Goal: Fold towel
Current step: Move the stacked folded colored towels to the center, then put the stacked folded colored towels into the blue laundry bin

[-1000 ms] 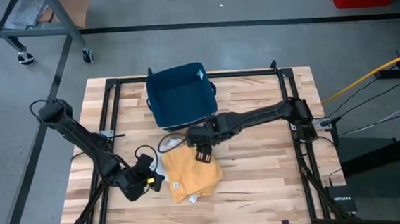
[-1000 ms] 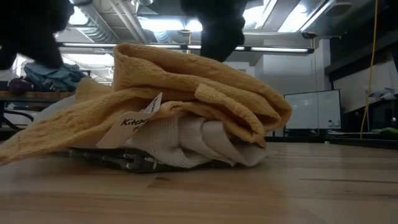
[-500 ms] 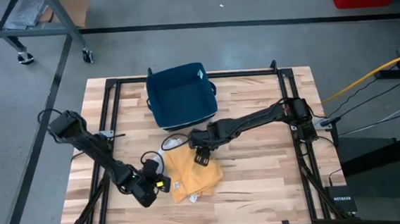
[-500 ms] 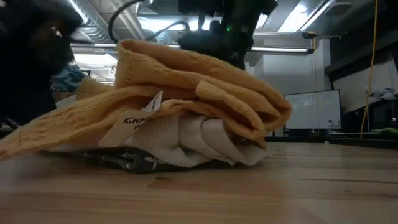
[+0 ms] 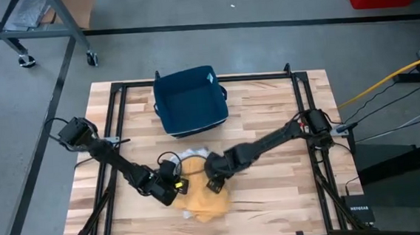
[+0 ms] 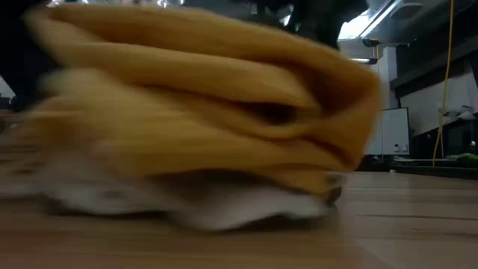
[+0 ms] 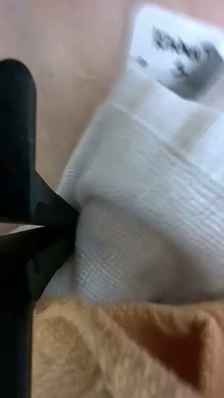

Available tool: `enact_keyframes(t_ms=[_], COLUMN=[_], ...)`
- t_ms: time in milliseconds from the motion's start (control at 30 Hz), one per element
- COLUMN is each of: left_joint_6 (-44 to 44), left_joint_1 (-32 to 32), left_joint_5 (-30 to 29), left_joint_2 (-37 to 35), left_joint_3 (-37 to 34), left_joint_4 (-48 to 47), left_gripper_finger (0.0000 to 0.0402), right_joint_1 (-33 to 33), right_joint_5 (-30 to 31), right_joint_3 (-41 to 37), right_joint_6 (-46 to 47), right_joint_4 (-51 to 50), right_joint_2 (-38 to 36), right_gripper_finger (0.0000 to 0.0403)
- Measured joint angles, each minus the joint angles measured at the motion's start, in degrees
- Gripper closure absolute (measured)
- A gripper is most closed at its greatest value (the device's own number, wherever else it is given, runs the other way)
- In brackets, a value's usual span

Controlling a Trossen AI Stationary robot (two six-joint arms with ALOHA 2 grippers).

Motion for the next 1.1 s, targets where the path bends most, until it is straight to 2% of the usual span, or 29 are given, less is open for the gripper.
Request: enact_keyframes(t_ms=[100, 233, 467, 633, 867, 1100], left_joint_6=[5.97, 8.54, 6.71, 6.57, 6.27, 0.59], left_joint_1=[1.35, 1.44, -2.47, -4.75, -7.14, -12.85], left_joint_5=[1.12, 1.2, -4.74, -5.28, -5.29, -4.86], left_joint_2=[-0.07, -0.99, -7.81, -11.99, -15.65, -17.98], left_joint_3=[0.0, 0.0, 0.08, 0.08, 0.09, 0.09], left_joint_4=[-0.15, -0.63, -7.83, -11.95, -12.12, -12.49], left_gripper_finger=[0.0398, 0.0398, 0.0398, 0.0398, 0.0398, 0.0398], right_joint_1=[3.09, 6.27, 7.52, 7.52, 8.62, 13.08], right_joint_5=[1.21, 8.91, 21.55, 26.16, 27.22, 20.88], right_joint_3=[0.0, 0.02, 0.04, 0.11, 0.13, 0.13], right_joint_6=[5.5, 8.03, 11.46, 11.32, 12.43, 20.15], right_joint_4=[4.46, 6.98, -1.9, -4.7, -9.81, -23.69], right_joint_2=[0.0, -0.09, -4.75, -9.63, -13.84, -16.31], right_gripper_finger=[0.0182, 0.0182, 0.0182, 0.0182, 0.0182, 0.0182])
